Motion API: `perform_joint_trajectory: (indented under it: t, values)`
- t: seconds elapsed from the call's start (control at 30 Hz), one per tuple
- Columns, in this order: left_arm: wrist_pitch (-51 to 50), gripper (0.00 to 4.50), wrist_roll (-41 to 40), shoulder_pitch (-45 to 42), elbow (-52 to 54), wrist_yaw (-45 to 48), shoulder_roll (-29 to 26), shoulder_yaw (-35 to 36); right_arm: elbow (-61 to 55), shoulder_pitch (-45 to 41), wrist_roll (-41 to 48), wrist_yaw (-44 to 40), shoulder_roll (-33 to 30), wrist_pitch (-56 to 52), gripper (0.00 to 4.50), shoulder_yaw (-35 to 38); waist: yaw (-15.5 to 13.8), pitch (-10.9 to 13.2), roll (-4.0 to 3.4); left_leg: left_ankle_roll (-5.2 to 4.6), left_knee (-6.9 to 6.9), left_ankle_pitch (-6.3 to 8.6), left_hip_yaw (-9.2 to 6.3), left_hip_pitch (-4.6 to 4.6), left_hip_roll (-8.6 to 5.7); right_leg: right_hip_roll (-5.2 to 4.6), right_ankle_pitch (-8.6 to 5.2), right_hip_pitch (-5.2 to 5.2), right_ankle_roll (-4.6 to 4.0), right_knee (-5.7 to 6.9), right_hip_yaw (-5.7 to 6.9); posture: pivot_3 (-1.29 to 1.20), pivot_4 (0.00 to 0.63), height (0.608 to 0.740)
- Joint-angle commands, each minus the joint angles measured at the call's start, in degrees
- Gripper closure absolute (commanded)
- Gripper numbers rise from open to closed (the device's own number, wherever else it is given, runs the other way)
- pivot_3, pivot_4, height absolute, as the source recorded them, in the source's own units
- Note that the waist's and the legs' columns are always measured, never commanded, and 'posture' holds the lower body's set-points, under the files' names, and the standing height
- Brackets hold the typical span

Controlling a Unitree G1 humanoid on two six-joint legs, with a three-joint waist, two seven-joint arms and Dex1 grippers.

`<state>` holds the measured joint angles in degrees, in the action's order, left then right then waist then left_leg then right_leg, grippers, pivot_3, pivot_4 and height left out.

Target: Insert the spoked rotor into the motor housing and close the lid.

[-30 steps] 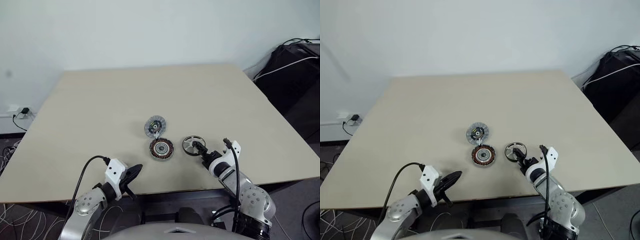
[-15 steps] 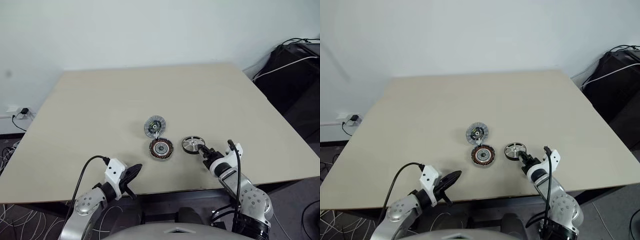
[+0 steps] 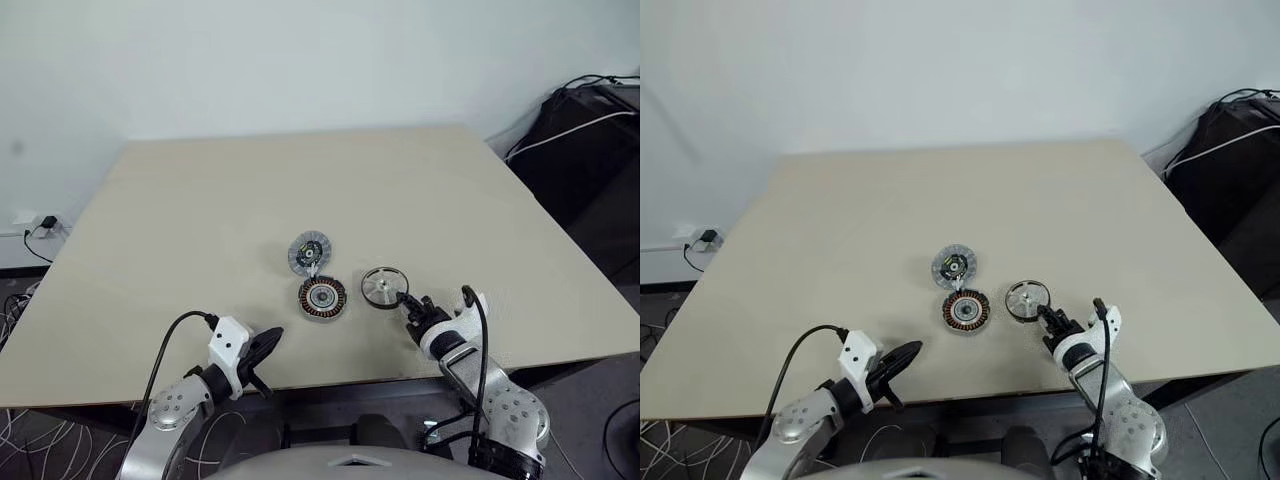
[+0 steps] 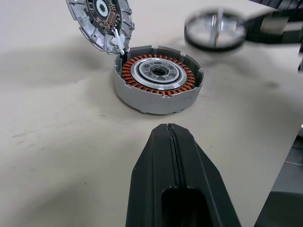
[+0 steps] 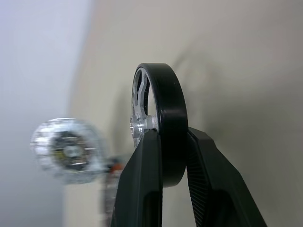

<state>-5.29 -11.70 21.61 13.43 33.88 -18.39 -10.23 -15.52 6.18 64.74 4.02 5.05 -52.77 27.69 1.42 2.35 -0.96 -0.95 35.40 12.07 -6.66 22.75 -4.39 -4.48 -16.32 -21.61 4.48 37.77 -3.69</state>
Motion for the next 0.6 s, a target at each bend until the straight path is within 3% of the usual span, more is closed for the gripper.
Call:
perform_joint_trajectory:
  t: [0.03,0.2,0.6]
  values:
    - [0.18,4.50,-0.70,-0.55,1.40,0.26,-0.36,0.55,-3.36,0.38,5.48,-2.33,0.11,-0.76,4.12,-3.07,0.13,0.00,0.02,0.00,0.00,0.00,-0.01,0.00,0.01,0.01,0.00,0.00,0.00,0.00,0.00,0.00,0.000,0.740]
    - [-0.07,4.50,-0.83,-0.73,1.37,0.29,-0.25,0.57,-2.61,0.47,8.99,-2.54,-0.70,-2.81,4.12,-8.01,0.14,0.02,0.03,0.00,-0.01,0.00,-0.01,0.07,0.00,0.00,-0.01,-0.06,-0.02,-0.02,0.01,0.00,0.000,0.740]
    - [0.04,4.50,-0.95,0.82,2.45,-0.52,0.02,1.03,4.77,-3.86,4.60,-2.29,-0.26,-1.87,4.12,-16.75,0.08,0.05,0.08,0.00,-0.04,0.00,-0.01,0.11,0.00,0.01,0.00,-0.11,-0.02,-0.06,0.02,0.00,0.000,0.740]
